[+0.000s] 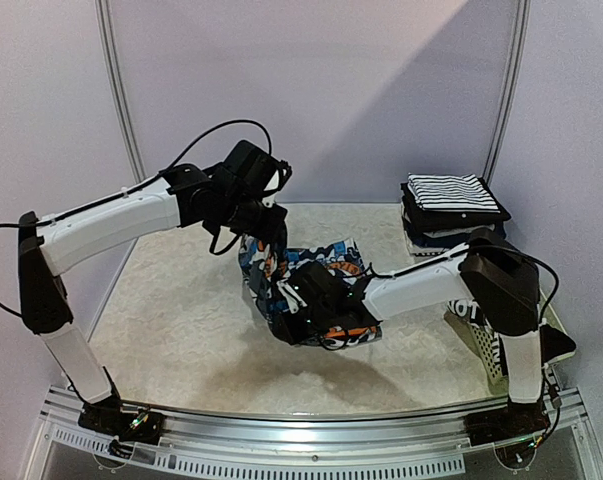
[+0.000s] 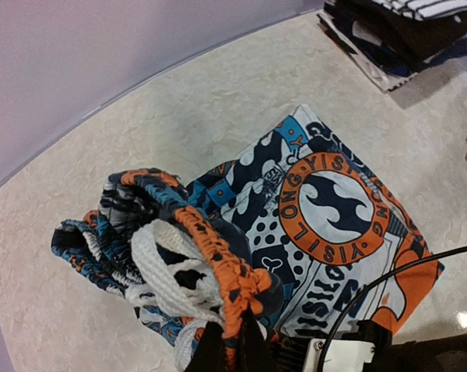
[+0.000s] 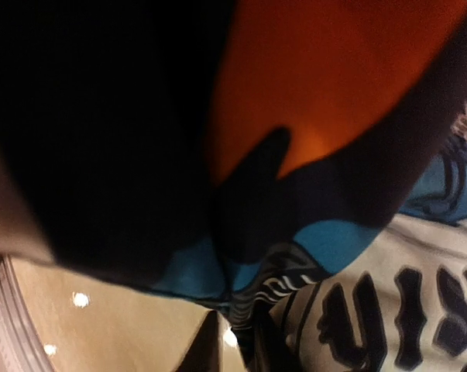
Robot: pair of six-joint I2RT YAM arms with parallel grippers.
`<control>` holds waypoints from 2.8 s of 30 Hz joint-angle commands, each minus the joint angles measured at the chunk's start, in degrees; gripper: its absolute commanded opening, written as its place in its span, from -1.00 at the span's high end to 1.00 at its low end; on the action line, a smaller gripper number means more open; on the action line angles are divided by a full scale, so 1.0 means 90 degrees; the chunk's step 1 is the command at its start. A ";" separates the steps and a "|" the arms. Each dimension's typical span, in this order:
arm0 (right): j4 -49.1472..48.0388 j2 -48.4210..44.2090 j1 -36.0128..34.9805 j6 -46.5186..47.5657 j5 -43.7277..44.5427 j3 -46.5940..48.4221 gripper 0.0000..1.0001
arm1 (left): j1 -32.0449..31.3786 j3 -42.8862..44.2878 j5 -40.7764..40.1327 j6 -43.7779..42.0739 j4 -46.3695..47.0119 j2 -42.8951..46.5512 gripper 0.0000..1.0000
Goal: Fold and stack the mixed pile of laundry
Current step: Fold the rectangle-folded shorts at the center of the board.
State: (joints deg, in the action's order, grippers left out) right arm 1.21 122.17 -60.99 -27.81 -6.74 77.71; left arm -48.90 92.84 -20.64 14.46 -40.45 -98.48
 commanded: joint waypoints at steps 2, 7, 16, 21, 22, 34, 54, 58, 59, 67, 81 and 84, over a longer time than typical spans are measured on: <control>0.0304 -0.1337 0.0019 0.0408 -0.0446 -0.0953 0.36 | -0.0334 0.0450 0.0160 -0.0630 -0.0001 -0.0492 1.00; 0.0161 -0.2717 0.0129 0.0249 -0.0500 -0.2522 0.26 | -0.0367 0.0700 0.0094 -0.0801 -0.0113 -0.0819 1.00; 0.0816 -0.3993 0.1072 -0.0293 0.1602 -0.3480 0.24 | -0.0492 0.1030 0.0266 -0.0929 -0.0185 -0.1114 1.00; 0.0504 -0.3135 0.1545 -0.0346 0.1789 -0.3532 0.33 | -0.0684 0.1610 0.0267 -0.1034 -0.0445 -0.1557 1.00; 0.0470 -0.2993 0.1578 -0.0361 0.1826 -0.3505 0.35 | -0.0718 0.1733 0.0272 -0.1053 -0.0495 -0.1651 1.00; -0.0264 -0.2015 0.1648 -0.0549 0.1531 -0.3669 0.47 | -0.1188 0.3003 0.0932 -0.1387 -0.0638 -0.2510 1.00; -0.0196 -0.2763 0.1719 -0.0557 0.1691 -0.4171 0.49 | -0.1140 0.3476 0.2245 -0.1320 0.0358 -0.3808 1.00; -0.0146 -0.3074 0.1718 -0.0572 0.1680 -0.4262 0.46 | -0.1035 0.3520 0.2506 -0.1206 0.0456 -0.3987 1.00; -0.0145 -0.3187 0.1719 -0.0572 0.1670 -0.4284 0.46 | -0.1011 0.3522 0.2540 -0.1184 0.0469 -0.4027 1.00; 0.0570 -0.4312 0.1718 -0.0672 0.1662 -0.4588 0.39 | -0.0963 0.3510 0.2809 -0.1003 0.0616 -0.4222 0.84; 0.1780 -0.6915 0.1720 -0.0495 0.1243 -0.4340 0.29 | -0.0498 0.1792 0.4172 0.0223 0.1980 -0.2523 -0.43; 0.1677 -0.7007 0.1712 -0.0358 0.0860 -0.4112 0.29 | -0.0308 0.0847 0.3514 0.0297 0.1976 -0.1815 -0.29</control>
State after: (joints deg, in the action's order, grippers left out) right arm 15.25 60.40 -45.67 -32.88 5.65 37.52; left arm -55.20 107.42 14.87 13.96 -26.15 -123.90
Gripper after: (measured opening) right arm 0.353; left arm 0.682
